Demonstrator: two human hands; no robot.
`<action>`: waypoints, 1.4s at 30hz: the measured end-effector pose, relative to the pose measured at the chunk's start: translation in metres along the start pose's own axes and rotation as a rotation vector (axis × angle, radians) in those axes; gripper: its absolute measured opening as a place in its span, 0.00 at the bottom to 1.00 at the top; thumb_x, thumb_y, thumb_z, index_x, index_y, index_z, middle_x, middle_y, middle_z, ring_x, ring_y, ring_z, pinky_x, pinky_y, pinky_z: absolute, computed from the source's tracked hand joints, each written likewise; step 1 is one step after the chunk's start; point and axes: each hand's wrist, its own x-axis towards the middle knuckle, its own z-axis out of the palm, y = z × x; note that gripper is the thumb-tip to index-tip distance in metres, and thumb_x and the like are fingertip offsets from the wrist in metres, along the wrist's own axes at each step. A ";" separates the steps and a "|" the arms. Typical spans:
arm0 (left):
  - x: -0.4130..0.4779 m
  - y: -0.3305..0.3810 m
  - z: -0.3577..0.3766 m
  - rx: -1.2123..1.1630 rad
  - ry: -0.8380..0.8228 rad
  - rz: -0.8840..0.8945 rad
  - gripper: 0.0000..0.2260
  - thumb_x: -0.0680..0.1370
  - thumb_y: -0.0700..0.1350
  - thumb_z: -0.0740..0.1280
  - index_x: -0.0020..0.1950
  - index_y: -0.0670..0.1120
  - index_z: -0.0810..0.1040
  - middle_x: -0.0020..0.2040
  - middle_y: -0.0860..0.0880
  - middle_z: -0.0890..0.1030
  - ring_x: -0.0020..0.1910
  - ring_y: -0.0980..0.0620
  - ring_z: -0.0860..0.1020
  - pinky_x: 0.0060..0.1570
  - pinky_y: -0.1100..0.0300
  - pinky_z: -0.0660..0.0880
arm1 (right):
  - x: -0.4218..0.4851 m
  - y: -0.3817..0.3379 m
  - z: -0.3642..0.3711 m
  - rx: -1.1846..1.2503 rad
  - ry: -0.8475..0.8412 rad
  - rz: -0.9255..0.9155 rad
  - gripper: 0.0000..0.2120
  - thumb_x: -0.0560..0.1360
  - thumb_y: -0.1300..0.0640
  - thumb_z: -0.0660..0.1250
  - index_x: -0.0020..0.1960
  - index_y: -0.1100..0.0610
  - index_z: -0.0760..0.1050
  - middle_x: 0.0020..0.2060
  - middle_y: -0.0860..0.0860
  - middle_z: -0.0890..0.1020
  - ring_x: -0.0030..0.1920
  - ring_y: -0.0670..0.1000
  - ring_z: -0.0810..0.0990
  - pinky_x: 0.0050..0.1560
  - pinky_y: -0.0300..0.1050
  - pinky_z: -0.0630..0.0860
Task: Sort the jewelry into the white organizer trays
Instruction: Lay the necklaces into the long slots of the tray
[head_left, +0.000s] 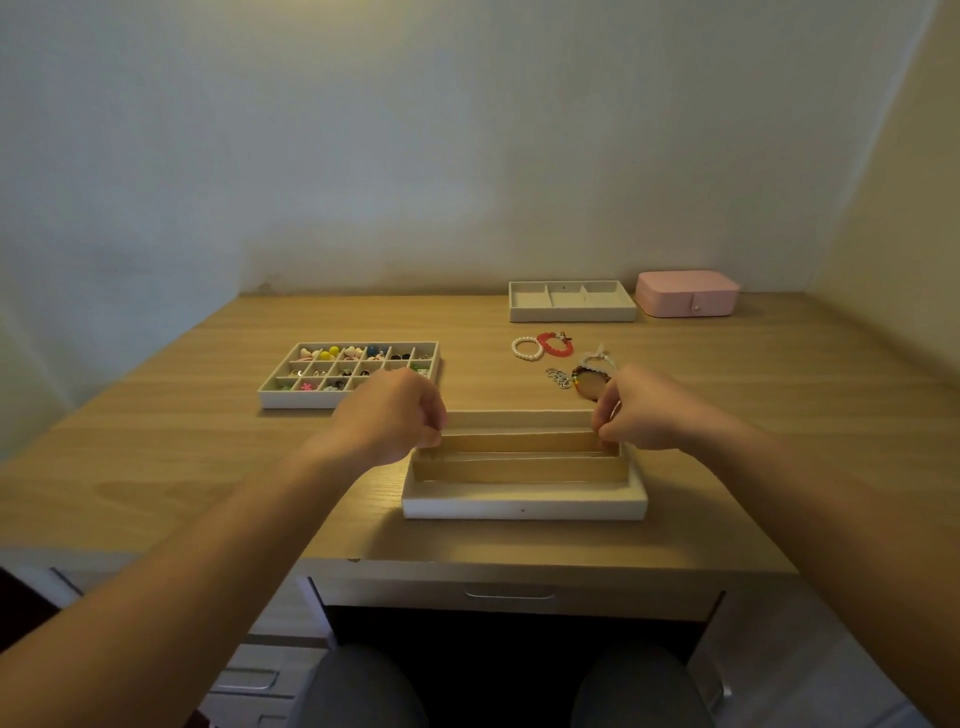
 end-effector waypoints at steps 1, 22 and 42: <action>0.000 -0.001 0.001 0.013 0.002 -0.005 0.10 0.70 0.41 0.77 0.36 0.56 0.81 0.37 0.58 0.81 0.41 0.57 0.79 0.45 0.55 0.79 | -0.001 0.000 -0.001 0.002 -0.016 0.007 0.10 0.76 0.63 0.70 0.42 0.49 0.84 0.45 0.50 0.84 0.47 0.49 0.81 0.44 0.45 0.83; -0.001 -0.009 0.012 -0.023 -0.114 -0.028 0.15 0.74 0.36 0.63 0.39 0.51 0.85 0.44 0.55 0.84 0.47 0.55 0.79 0.51 0.56 0.79 | -0.006 -0.009 -0.003 0.188 -0.152 0.100 0.14 0.80 0.61 0.59 0.48 0.59 0.83 0.42 0.51 0.88 0.28 0.49 0.70 0.24 0.39 0.64; -0.012 -0.018 0.005 0.119 -0.250 0.080 0.09 0.71 0.42 0.74 0.45 0.55 0.81 0.40 0.55 0.80 0.40 0.53 0.78 0.38 0.60 0.74 | -0.012 0.002 -0.003 -0.200 -0.264 -0.200 0.10 0.73 0.61 0.75 0.51 0.50 0.82 0.47 0.46 0.82 0.48 0.47 0.80 0.51 0.43 0.82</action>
